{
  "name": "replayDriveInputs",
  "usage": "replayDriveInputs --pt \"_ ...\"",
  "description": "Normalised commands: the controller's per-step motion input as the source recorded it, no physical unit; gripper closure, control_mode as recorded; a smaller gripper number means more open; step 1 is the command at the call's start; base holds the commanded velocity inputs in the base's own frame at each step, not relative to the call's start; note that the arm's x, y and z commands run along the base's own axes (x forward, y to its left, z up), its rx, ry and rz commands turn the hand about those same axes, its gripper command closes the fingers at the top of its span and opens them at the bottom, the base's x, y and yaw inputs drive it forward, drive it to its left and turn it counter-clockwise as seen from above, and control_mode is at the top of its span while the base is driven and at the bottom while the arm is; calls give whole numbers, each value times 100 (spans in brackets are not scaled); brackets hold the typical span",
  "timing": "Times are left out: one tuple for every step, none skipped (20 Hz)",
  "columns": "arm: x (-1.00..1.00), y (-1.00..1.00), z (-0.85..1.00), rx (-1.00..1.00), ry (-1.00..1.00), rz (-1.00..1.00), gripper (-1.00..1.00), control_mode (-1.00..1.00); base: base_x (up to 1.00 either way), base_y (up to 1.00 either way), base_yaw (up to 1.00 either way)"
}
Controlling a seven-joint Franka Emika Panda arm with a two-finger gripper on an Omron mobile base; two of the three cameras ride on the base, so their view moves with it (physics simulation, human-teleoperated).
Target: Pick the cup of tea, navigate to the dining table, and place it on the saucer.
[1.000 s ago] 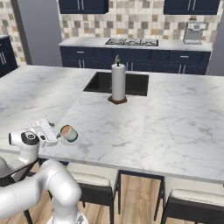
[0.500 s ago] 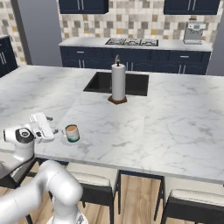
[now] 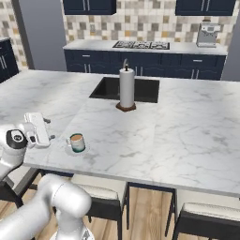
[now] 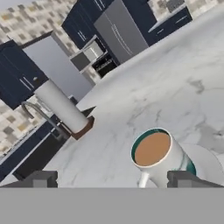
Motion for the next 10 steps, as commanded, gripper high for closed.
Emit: replayDriveInputs --pt "-18 -6 72 27 3 0 -100 -100 0 0 0" --pt "-20 -8 72 27 4 0 -100 -100 0 0 0" --pt "-20 -13 72 29 3 0 -100 -100 0 0 0" --pt "-22 -20 69 29 2 0 -100 -100 0 0 0" --pt "-25 -26 64 29 2 -1 -100 -100 0 0 0" --pt "-27 -32 65 29 0 0 -100 -100 0 0 0" --pt "-28 -35 64 29 0 0 -100 -100 0 0 0" --pt "-29 -37 63 29 0 0 -100 -100 0 0 0" --pt "-27 -38 63 28 1 0 -100 -100 0 0 0" --pt "-25 -40 64 27 1 0 -100 -100 0 0 0"
